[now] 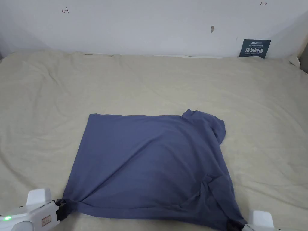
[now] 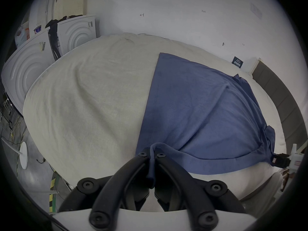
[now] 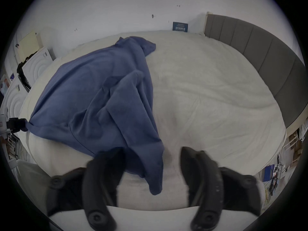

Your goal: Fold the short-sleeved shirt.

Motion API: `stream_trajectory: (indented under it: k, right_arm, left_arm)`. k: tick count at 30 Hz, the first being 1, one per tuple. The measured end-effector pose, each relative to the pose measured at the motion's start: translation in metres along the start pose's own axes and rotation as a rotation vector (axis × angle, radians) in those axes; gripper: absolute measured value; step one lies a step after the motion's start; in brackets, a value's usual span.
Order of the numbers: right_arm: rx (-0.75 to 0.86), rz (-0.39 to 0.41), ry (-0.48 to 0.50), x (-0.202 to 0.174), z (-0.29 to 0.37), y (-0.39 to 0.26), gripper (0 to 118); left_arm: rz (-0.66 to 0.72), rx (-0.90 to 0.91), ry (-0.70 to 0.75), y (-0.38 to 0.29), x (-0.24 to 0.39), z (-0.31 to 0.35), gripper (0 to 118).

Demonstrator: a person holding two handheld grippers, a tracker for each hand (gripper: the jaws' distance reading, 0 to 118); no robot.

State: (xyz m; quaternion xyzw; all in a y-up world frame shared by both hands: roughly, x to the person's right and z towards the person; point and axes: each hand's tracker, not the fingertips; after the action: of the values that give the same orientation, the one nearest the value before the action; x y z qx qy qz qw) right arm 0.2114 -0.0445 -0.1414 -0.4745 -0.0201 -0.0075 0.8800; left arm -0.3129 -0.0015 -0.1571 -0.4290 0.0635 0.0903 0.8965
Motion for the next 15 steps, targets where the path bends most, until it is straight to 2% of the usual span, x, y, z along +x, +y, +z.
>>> stream_trajectory:
  k: [2,3,4,7,11,15]
  right_arm:
    - [-0.005,-0.014,0.026,-0.001,0.004,0.002,36]
    - [-0.006,-0.025,0.077,0.000,0.006,0.003,22]
    - [0.009,-0.031,0.080,0.001,0.008,0.003,14]
    - [0.044,-0.009,0.091,-0.005,0.025,0.012,12]
    - [0.130,-0.036,0.117,-0.002,0.045,0.036,12]
    - [0.210,-0.027,0.128,-0.003,0.052,0.078,12]
  left_arm:
    - [0.005,-0.005,-0.001,0.000,0.000,0.000,4]
    - [0.005,-0.006,-0.002,0.000,0.001,0.001,4]
    - [0.004,-0.005,0.000,0.000,0.002,0.001,4]
    - [0.011,0.002,0.002,0.004,-0.001,0.000,4]
    - [0.042,0.045,-0.009,0.020,-0.003,0.007,4]
    - [0.058,0.097,-0.021,0.052,-0.001,0.009,4]
